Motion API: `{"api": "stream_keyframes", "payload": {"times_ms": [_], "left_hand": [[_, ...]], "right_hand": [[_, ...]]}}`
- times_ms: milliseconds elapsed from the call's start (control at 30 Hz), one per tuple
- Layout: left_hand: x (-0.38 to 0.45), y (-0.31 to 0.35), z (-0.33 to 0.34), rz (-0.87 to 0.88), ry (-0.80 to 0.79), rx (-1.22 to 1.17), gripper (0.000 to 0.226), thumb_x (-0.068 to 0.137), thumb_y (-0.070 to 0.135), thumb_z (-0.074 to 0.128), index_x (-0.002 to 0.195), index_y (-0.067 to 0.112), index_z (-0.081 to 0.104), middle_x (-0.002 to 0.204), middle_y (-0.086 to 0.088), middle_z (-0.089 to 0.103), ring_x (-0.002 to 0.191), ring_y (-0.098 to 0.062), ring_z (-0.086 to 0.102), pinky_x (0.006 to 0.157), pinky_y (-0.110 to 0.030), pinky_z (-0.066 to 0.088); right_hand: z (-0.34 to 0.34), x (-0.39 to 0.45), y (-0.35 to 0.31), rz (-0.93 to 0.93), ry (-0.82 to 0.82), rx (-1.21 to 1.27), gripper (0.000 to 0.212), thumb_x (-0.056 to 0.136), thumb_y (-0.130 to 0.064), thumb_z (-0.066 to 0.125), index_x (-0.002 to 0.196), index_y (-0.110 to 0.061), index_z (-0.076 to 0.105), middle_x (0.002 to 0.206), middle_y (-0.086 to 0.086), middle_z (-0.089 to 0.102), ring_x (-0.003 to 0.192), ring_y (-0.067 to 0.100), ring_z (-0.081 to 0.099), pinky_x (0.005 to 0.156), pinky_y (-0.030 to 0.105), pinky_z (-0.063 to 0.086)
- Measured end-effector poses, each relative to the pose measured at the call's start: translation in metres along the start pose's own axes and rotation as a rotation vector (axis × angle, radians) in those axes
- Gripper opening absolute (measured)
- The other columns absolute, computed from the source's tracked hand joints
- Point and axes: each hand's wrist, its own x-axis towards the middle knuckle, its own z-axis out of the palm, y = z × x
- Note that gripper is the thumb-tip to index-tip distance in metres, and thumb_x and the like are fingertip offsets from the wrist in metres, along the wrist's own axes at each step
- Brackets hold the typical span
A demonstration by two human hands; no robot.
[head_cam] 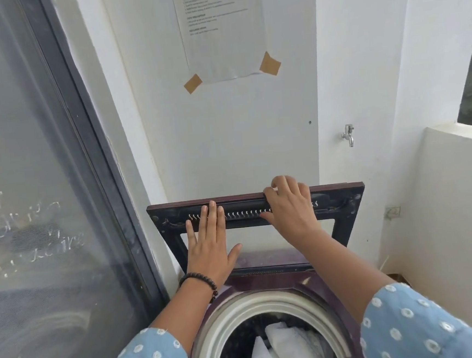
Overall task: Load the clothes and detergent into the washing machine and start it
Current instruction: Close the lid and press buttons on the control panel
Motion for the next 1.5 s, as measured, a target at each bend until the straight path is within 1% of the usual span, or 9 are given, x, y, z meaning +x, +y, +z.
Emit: {"api": "stream_keyframes", "payload": {"times_ms": [233,567,633,767,867,1067,1200,1367,1500], "left_hand": [[-0.041,0.005,-0.008,0.006,-0.023,0.046,0.091,0.089,0.062,0.028,0.155,0.004,0.004,0.164,-0.015,0.000,0.151,-0.030,0.009,0.115,-0.062,0.017],[-0.071,0.013,-0.034,-0.024,0.267,-0.039,0.071,0.068,0.045,0.081,0.125,0.017,0.049,0.130,-0.010,0.052,0.117,-0.028,0.043,0.096,-0.050,0.039],[-0.068,0.017,-0.047,-0.017,0.189,-0.070,0.074,0.071,0.052,0.077,0.131,0.019,0.047,0.131,-0.004,0.053,0.119,-0.025,0.048,0.097,-0.046,0.036],[-0.065,0.027,-0.064,0.058,-0.261,-0.105,0.068,0.079,0.075,0.053,0.127,0.027,0.049,0.123,0.009,0.057,0.118,-0.015,0.053,0.113,-0.047,0.021],[-0.077,0.031,-0.068,0.057,-0.436,-0.179,0.063,0.079,0.081,0.044,0.099,0.024,0.059,0.095,0.008,0.060,0.089,-0.015,0.060,0.086,-0.035,0.047],[-0.122,0.037,-0.050,0.002,-0.595,-0.311,0.067,0.092,0.072,0.015,0.061,0.017,0.038,0.058,-0.001,0.044,0.055,-0.019,0.043,0.057,-0.031,0.038],[-0.151,0.043,-0.036,-0.016,-0.688,-0.333,0.069,0.093,0.069,0.007,0.057,0.017,0.035,0.056,0.000,0.039,0.056,-0.019,0.043,0.062,-0.033,0.042],[-0.168,0.049,-0.027,-0.068,-0.743,-0.364,0.071,0.099,0.061,0.007,0.057,0.020,0.047,0.061,-0.001,0.051,0.066,-0.018,0.052,0.077,-0.034,0.048],[-0.185,0.052,-0.011,-0.065,-0.745,-0.345,0.080,0.101,0.056,0.005,0.081,0.009,0.067,0.085,-0.012,0.070,0.086,-0.026,0.064,0.084,-0.035,0.048]], "right_hand": [[-0.023,-0.011,-0.001,-0.061,-0.226,0.096,0.044,0.086,-0.047,0.065,0.106,-0.017,0.040,0.089,-0.002,0.062,0.078,0.022,0.058,0.073,0.034,0.036],[-0.041,-0.042,-0.002,-0.105,-0.524,0.178,0.037,0.085,-0.056,0.063,0.097,-0.021,0.058,0.084,-0.004,0.056,0.078,0.021,0.054,0.064,0.030,0.038],[-0.044,-0.052,-0.004,-0.105,-0.565,0.212,0.036,0.084,-0.056,0.064,0.093,-0.022,0.058,0.082,-0.005,0.055,0.078,0.019,0.053,0.064,0.030,0.038],[-0.051,-0.083,-0.013,-0.116,-0.647,0.237,0.034,0.081,-0.053,0.067,0.086,-0.022,0.052,0.079,-0.007,0.052,0.076,0.018,0.051,0.064,0.031,0.037],[-0.047,-0.111,-0.022,-0.082,-0.703,0.282,0.034,0.079,-0.049,0.070,0.084,-0.022,0.050,0.081,-0.006,0.052,0.077,0.018,0.050,0.063,0.032,0.038],[-0.031,-0.172,-0.032,0.028,-0.936,0.494,0.049,0.075,-0.057,0.073,0.090,-0.012,0.057,0.086,0.003,0.063,0.073,0.021,0.055,0.063,0.034,0.044],[-0.018,-0.208,-0.039,0.072,-0.990,0.522,0.052,0.084,-0.065,0.057,0.089,-0.013,0.057,0.083,0.001,0.061,0.072,0.018,0.054,0.066,0.033,0.045],[-0.006,-0.230,-0.044,0.118,-0.952,0.574,0.044,0.103,-0.044,0.033,0.075,-0.013,0.047,0.081,0.006,0.058,0.080,0.028,0.053,0.071,0.035,0.039],[0.006,-0.252,-0.048,0.100,-0.919,0.488,0.031,0.104,-0.030,0.033,0.087,-0.013,0.052,0.101,0.014,0.065,0.095,0.033,0.059,0.074,0.034,0.036]]}}
